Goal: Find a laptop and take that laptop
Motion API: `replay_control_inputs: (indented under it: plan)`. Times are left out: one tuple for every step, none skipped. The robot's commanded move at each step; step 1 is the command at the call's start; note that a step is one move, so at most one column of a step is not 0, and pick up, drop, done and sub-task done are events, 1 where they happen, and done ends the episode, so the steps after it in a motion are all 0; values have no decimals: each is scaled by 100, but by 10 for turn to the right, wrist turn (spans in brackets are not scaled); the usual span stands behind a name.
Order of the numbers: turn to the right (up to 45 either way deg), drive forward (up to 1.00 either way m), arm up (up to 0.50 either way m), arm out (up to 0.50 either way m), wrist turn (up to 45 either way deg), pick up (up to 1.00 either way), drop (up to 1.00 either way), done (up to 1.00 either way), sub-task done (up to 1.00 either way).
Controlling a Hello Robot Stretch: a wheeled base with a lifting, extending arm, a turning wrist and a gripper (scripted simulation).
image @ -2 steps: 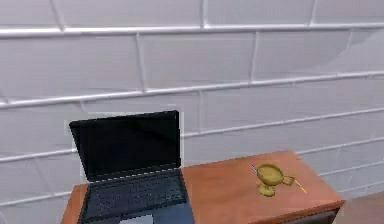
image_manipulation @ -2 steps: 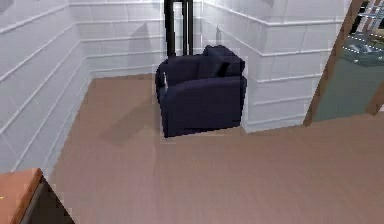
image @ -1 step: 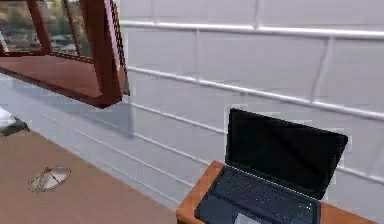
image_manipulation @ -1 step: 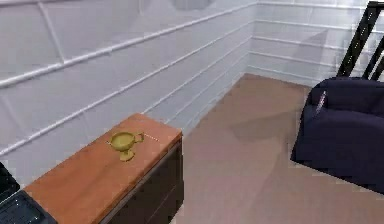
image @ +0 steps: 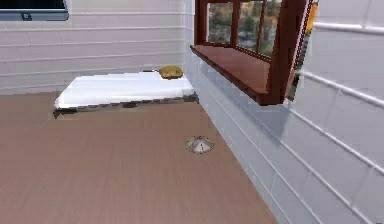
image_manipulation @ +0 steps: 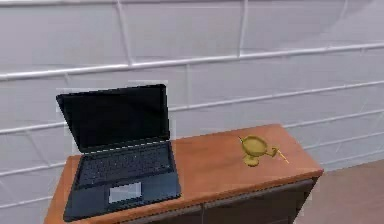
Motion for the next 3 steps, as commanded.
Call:
replay_control_inputs:
  plan:
    - [-180,0,0,0,0,0,0,0,0]
    - [0,0,50,0,0,0,0,0,0]
    - [0,0,28,0,0,0,0,0,0]
